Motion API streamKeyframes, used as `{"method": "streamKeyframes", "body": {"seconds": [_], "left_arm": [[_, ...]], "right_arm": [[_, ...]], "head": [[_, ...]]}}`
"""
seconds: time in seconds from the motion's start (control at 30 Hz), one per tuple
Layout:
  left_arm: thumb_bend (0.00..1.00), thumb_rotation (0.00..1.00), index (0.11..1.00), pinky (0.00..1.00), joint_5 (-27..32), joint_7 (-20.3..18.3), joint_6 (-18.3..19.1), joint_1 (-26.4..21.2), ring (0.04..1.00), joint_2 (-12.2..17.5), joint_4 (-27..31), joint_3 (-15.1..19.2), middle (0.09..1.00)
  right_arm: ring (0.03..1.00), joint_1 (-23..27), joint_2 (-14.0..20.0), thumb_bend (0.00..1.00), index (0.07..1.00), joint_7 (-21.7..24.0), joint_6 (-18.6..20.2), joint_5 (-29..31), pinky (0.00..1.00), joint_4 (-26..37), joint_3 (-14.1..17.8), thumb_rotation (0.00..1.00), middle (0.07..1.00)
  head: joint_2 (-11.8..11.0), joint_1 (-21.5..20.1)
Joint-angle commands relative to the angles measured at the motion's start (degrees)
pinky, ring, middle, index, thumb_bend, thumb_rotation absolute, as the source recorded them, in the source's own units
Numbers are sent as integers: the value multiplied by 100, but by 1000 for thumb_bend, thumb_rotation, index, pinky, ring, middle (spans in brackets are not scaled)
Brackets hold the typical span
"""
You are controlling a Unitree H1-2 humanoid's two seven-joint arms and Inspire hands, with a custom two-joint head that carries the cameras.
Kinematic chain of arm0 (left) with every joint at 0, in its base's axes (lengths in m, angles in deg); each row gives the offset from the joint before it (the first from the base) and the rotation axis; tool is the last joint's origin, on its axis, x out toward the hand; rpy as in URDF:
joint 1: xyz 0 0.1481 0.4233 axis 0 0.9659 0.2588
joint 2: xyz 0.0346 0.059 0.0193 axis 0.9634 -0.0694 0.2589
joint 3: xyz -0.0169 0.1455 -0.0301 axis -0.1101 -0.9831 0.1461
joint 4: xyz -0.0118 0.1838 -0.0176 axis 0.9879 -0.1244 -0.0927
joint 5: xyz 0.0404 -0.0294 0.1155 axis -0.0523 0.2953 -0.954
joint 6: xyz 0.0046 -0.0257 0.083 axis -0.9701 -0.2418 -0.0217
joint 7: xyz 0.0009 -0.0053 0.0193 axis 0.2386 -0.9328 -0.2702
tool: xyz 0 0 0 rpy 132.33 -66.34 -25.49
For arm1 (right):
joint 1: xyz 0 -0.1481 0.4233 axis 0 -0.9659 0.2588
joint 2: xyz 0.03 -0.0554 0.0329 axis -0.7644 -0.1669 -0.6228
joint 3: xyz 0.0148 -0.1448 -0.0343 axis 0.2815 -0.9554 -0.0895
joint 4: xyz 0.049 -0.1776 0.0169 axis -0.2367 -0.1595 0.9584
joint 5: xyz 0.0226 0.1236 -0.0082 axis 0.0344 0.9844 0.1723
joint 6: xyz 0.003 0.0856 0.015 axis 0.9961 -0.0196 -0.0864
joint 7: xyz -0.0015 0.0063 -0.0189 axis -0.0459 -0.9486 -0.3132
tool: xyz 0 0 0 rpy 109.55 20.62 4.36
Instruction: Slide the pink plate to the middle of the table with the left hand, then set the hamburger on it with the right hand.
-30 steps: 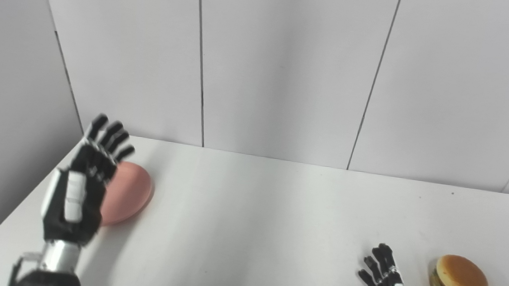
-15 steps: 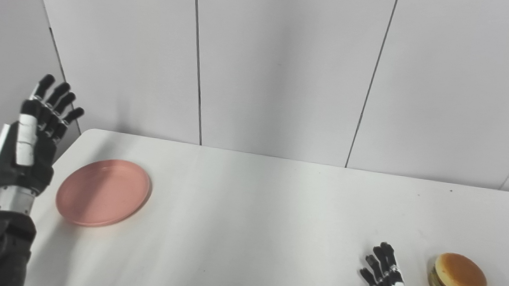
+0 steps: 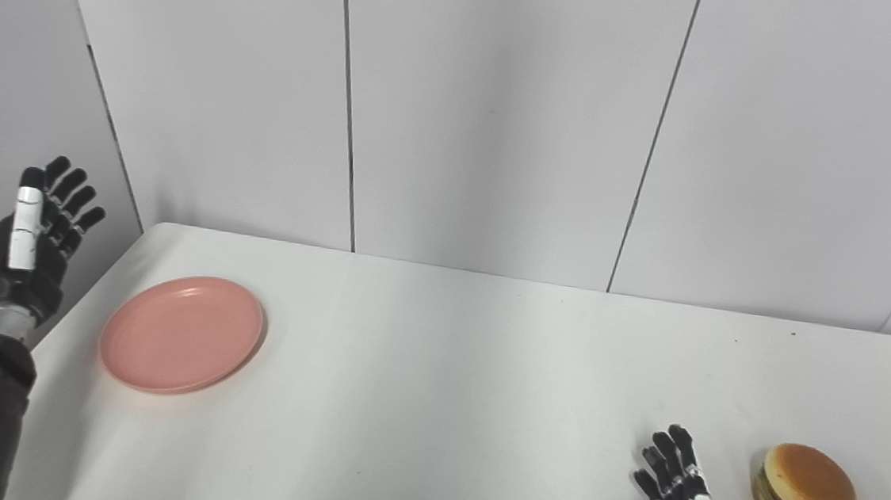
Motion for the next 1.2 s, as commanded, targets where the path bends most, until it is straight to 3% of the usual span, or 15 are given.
{"method": "streamKeyframes", "body": {"seconds": [0.0, 0.23, 0.33, 0.53, 0.73, 1.17], "left_arm": [[887, 788, 888, 850, -180, 3, -334, -309, 916, 216, -157, -30, 894], [865, 797, 874, 781, -465, 137, -643, -338, 887, 225, -981, -78, 883], [835, 802, 894, 807, -524, 138, -795, -340, 883, 251, -1275, -96, 892], [833, 802, 899, 785, -431, 15, -848, -301, 866, 213, -1563, -103, 892], [824, 767, 911, 803, -217, -91, -727, -199, 883, -28, -1437, -77, 903], [866, 738, 893, 729, -30, -302, -277, -211, 899, -433, -848, -314, 912]], "right_arm": [[938, -191, -166, 794, 958, -12, 104, 97, 922, -89, -67, 1000, 938], [930, -241, -160, 775, 956, 5, 117, 95, 921, 0, -76, 1000, 920], [928, -248, -156, 780, 955, -2, 133, 84, 919, 14, -73, 1000, 917], [916, -259, -150, 779, 941, -8, 202, 101, 902, 78, -58, 1000, 906], [920, -277, -121, 789, 954, 58, 118, 95, 907, 106, -82, 1000, 914], [924, -245, -163, 796, 955, 37, 145, 132, 913, 111, -119, 1000, 913]], "head": [[13, -25], [85, -50], [85, -50], [143, -80], [214, -106], [279, -192]]}}
